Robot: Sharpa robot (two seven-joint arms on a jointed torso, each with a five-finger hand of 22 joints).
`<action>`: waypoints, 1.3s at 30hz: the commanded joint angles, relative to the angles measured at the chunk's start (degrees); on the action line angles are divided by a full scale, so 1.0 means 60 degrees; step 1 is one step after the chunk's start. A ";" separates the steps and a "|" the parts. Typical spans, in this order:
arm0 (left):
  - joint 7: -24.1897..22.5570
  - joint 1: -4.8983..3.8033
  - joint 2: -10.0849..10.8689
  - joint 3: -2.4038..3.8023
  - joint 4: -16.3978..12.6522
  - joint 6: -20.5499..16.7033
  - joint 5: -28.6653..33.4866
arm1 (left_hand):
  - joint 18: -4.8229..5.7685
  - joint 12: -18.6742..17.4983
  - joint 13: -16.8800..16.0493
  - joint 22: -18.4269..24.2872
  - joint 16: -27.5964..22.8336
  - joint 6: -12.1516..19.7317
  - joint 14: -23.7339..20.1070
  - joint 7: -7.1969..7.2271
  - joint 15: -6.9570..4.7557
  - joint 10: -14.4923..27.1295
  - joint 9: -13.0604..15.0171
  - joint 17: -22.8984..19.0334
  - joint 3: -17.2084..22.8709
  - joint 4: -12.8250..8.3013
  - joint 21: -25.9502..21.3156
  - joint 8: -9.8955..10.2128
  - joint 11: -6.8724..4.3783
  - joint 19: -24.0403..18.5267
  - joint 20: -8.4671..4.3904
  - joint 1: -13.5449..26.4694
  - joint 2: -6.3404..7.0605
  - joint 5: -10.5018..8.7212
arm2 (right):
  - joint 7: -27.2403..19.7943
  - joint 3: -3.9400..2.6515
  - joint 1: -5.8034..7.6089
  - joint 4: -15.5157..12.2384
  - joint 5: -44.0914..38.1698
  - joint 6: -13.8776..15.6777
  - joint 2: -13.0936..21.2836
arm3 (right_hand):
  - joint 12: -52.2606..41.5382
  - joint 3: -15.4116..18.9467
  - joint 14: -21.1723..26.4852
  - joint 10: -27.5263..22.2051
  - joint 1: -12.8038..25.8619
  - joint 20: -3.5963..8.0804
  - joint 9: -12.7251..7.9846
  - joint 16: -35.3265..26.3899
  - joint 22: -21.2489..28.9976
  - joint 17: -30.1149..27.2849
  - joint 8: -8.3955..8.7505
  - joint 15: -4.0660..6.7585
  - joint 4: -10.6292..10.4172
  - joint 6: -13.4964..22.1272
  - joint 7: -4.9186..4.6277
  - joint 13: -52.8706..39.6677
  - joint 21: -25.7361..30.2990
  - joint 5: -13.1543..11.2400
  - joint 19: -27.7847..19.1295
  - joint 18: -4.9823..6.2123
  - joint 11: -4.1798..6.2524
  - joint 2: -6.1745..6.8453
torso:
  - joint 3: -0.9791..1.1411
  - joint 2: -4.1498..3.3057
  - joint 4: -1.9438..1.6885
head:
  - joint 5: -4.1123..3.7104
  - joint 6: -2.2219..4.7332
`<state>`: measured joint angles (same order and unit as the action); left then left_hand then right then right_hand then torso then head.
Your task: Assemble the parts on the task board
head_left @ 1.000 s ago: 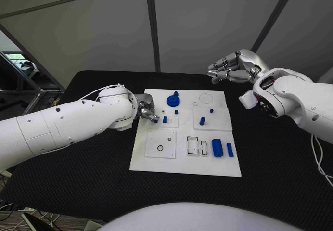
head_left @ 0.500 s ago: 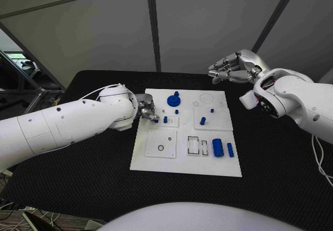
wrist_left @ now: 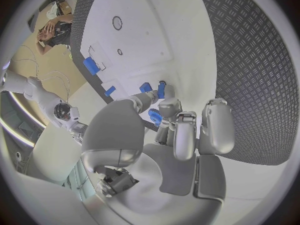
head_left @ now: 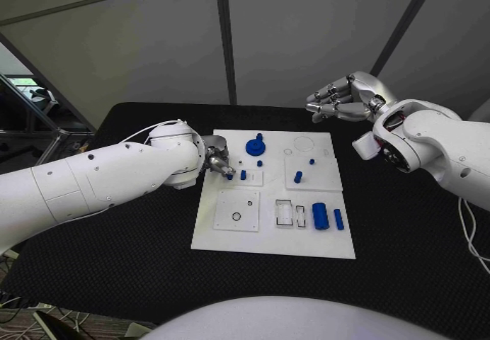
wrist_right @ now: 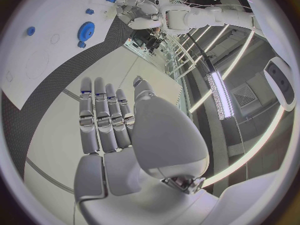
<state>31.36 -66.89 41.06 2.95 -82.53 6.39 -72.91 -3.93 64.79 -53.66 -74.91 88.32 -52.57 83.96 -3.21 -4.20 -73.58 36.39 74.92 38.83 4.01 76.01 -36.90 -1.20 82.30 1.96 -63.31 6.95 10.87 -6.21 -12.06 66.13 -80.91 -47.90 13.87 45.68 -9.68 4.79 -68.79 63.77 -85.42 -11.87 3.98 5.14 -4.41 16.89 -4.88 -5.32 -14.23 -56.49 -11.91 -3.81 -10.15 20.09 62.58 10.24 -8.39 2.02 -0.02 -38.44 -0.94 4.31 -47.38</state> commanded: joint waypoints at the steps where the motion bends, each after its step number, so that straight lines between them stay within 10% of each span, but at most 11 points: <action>1: 0.0061 0.0078 -0.0085 -0.0062 0.0012 0.0659 -0.0008 | 0.0053 0.0088 -0.0043 -0.0729 0.0056 -0.0015 0.0915 0.0085 -0.0062 -0.0120 0.0011 0.2216 0.1230 -0.1145 0.0038 0.0008 -0.0044 0.0050 -0.0014 0.0136 -0.0033 0.0085 | -0.0034 -0.0005 0.0014 -0.0016 -0.0011 -0.0044 0.0005 | -0.0037 0.0077 -0.0024 -0.0067 0.0018 0.0021 0.0013 -0.0049 0.0010 -0.0009 0.0021 -0.0021 0.0006 -0.0007 -0.0016 0.0009 0.0059 0.0024 0.0050 0.0050 0.0011 -0.0037 | -0.0002 0.0000 -0.0003 | -0.0015 -0.0019; 39: 0.0039 0.0074 -0.0205 -0.0061 0.0164 0.0729 -0.0008 | 0.0103 0.0438 -0.0466 -0.0921 0.0070 -0.0445 0.0923 0.0356 -0.0194 -0.0554 0.0093 0.2233 0.0682 -0.1024 0.0173 -0.0323 -0.0239 0.0187 -0.0129 0.1123 -0.0086 0.0478 | -0.0013 -0.0004 0.0014 -0.0027 -0.0011 -0.0041 0.0022 | -0.0049 0.0064 -0.0031 -0.0077 -0.0038 0.0027 0.0013 -0.0051 0.0024 -0.0021 0.0017 -0.0015 0.0035 -0.0006 -0.0011 0.0011 0.0085 0.0087 0.0073 0.0050 0.0017 -0.0054 | -0.0008 0.0000 -0.0007 | -0.0066 -0.0124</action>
<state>31.75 -67.07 40.22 3.06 -81.34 8.56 -73.63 -3.93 67.18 -56.40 -74.91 88.53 -54.69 83.96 -1.62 -5.00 -75.71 36.98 74.92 41.26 -0.20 76.80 -38.46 -1.75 83.13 1.13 -57.11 6.47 13.72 -6.07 -12.06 66.13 -81.01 -47.91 13.86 45.81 -9.68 4.95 -68.79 63.77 -85.42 -11.66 3.97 5.14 -4.32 16.86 -4.88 -5.32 -14.07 -56.49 -11.91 -3.80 -9.92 20.29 62.79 10.24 -8.39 2.02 -0.05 -38.45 -0.99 3.94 -48.06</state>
